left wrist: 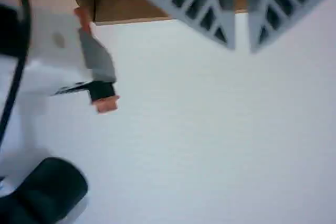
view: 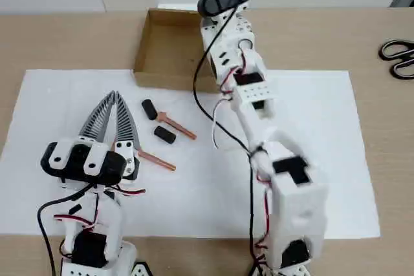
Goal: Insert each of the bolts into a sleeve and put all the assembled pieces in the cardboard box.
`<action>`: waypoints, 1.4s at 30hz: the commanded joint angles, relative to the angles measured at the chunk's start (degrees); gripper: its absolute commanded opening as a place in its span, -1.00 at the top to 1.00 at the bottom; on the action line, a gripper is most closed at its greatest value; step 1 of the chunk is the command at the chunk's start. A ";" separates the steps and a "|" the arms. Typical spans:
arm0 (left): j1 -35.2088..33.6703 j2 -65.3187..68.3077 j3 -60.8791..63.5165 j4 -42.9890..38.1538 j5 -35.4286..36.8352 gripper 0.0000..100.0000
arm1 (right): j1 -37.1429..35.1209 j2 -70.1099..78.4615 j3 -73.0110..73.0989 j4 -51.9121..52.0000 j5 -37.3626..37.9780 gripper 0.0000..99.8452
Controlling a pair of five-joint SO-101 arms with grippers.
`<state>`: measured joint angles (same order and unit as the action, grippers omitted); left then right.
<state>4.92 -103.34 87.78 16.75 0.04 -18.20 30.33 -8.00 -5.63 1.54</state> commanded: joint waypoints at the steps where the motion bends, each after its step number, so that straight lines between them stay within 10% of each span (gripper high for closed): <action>1: -0.62 -0.62 -0.13 -0.97 -0.18 0.99 | -1.01 7.69 -13.63 -2.42 -6.86 0.99; 33: -0.79 -0.70 2.95 -1.05 -0.18 0.99 | -3.65 45.67 -67.25 33.71 -10.90 0.65; 42: -17.93 -0.70 -5.05 -0.88 -0.18 0.99 | -3.82 38.90 -83.60 60.53 -10.55 0.65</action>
<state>-7.56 -103.34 86.55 16.75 0.04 -21.71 76.13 -82.81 45.45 -8.92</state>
